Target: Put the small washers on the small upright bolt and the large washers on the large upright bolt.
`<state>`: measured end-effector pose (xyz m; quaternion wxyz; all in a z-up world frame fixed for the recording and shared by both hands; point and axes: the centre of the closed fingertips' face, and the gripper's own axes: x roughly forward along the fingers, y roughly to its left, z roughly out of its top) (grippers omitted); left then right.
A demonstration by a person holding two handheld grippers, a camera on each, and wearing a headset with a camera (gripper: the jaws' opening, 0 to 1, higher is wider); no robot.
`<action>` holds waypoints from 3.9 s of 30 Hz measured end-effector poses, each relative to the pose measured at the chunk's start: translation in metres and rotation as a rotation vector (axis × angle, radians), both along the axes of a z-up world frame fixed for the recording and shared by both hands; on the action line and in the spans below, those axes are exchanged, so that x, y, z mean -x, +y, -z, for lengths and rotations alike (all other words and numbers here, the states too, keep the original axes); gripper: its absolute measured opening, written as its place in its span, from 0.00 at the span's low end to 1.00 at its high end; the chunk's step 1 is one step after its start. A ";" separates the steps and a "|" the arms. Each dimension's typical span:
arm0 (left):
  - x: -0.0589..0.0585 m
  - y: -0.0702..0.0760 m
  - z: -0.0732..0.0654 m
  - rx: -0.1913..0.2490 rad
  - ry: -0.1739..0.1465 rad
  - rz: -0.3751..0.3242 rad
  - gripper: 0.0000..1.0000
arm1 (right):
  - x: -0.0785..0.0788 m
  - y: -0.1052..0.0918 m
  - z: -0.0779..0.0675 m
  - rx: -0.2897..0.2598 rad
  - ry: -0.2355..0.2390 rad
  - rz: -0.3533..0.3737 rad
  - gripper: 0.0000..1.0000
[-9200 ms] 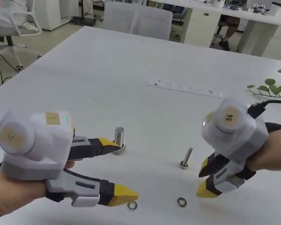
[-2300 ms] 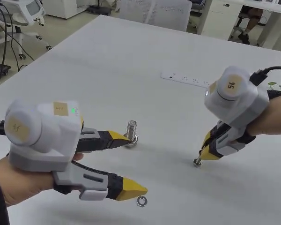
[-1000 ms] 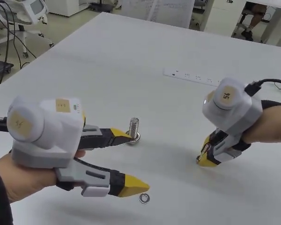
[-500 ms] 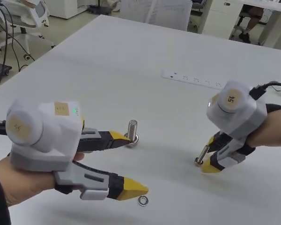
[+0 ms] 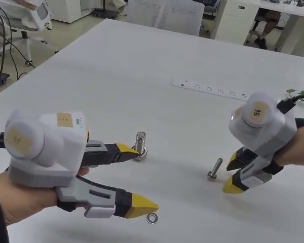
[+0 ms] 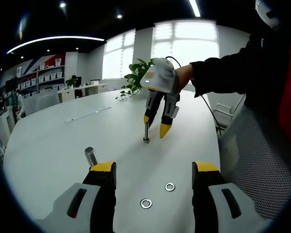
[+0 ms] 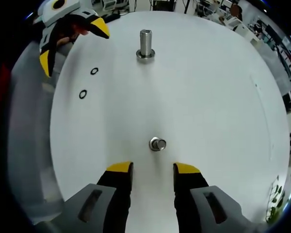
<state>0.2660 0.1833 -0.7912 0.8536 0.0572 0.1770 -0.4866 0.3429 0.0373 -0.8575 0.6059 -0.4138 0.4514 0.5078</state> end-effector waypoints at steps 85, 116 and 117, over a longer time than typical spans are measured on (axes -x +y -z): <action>0.022 -0.005 0.022 -0.127 0.060 0.098 0.65 | 0.106 0.126 0.003 -0.058 0.085 -0.342 0.33; 0.025 -0.004 0.026 -0.134 0.076 0.104 0.65 | 0.106 0.130 0.016 -0.018 0.022 -0.450 0.15; 0.025 -0.004 0.026 -0.134 0.075 0.104 0.65 | 0.106 0.130 0.016 -0.019 0.024 -0.447 0.15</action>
